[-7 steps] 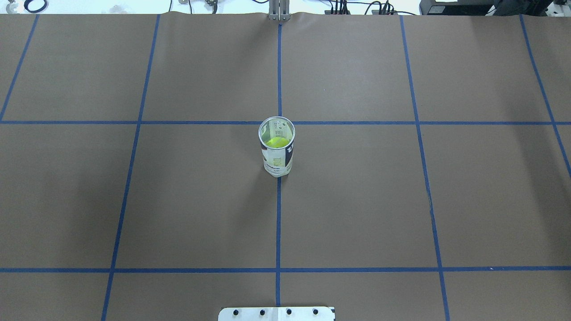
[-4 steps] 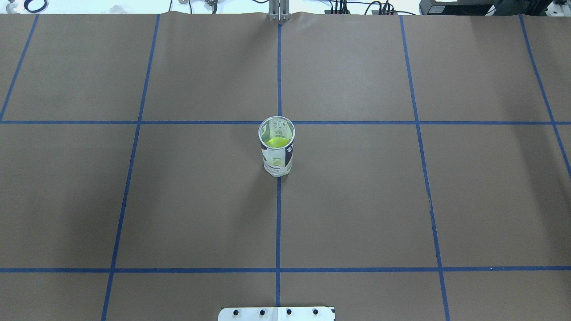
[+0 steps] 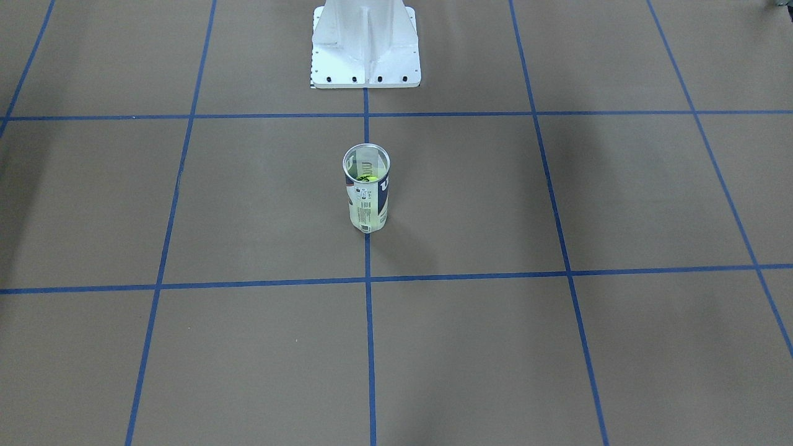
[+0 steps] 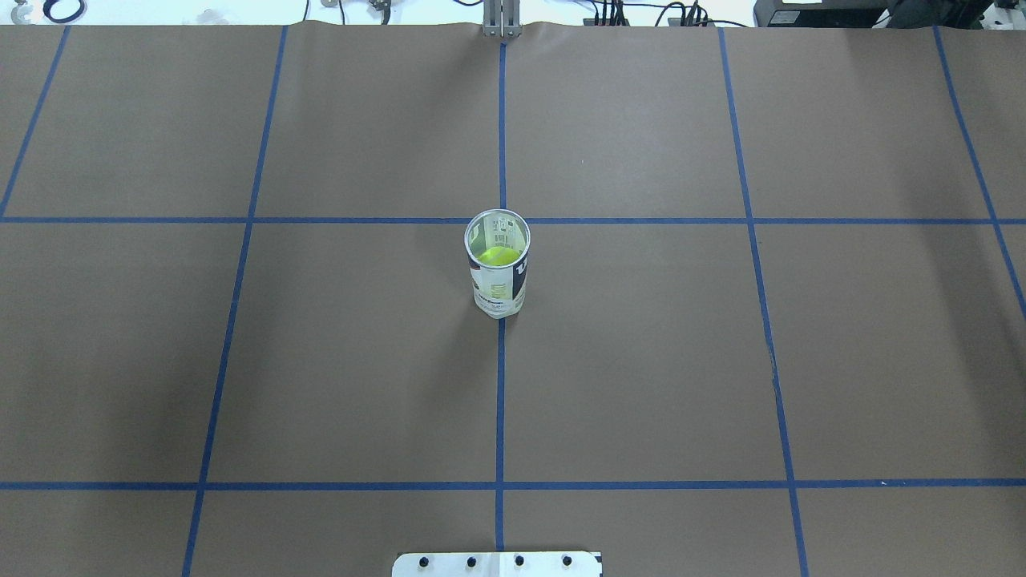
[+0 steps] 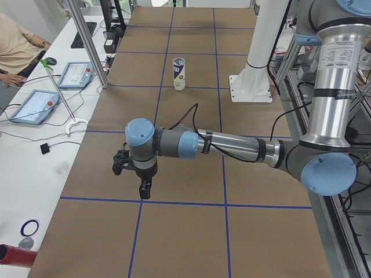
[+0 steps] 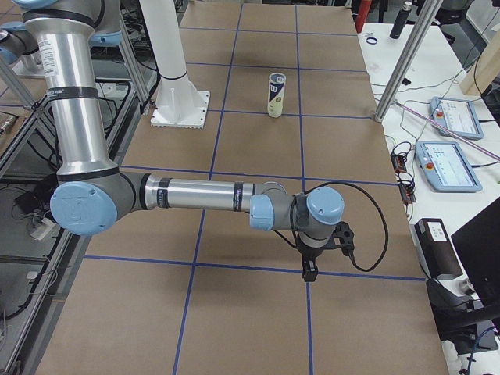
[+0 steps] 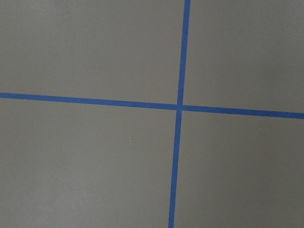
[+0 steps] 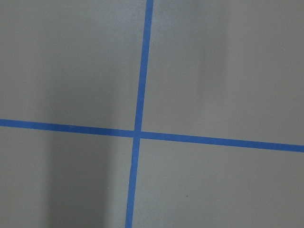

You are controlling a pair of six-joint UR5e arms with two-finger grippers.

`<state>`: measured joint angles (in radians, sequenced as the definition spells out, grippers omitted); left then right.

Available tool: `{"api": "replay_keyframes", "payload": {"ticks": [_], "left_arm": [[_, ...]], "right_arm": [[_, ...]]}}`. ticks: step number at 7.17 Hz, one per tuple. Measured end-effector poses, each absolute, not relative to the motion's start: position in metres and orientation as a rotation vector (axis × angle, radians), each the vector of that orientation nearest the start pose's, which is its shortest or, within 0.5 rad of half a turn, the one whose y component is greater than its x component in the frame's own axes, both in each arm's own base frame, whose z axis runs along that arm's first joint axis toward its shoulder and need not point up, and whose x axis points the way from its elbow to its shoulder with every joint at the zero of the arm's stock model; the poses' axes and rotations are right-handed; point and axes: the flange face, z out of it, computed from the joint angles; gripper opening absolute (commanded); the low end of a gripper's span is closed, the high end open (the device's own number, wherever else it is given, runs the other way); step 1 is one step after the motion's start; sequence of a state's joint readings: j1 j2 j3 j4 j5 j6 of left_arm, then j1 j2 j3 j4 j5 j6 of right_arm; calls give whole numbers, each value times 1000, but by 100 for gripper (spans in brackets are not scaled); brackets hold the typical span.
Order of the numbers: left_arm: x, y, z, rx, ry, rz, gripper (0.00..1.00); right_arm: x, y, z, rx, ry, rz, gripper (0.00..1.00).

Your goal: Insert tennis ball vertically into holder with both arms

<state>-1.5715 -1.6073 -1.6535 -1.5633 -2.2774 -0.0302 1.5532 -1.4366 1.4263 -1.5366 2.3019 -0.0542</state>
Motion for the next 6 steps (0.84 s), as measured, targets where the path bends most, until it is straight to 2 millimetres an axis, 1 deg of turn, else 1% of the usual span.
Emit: {"api": "replay_keyframes", "payload": {"ticks": [1, 3, 5, 6], "left_arm": [[-68, -507, 609, 118, 707, 16, 99], [-68, -506, 609, 135, 704, 20, 99], [-69, -502, 621, 115, 699, 12, 99], [-69, -501, 623, 112, 698, 12, 99]], "right_arm": [[57, -552, 659, 38, -731, -77, 99], [57, -552, 658, 38, -731, -78, 100], [57, -552, 656, 43, -731, -81, 100], [57, -551, 657, 42, -731, -81, 100]]}}
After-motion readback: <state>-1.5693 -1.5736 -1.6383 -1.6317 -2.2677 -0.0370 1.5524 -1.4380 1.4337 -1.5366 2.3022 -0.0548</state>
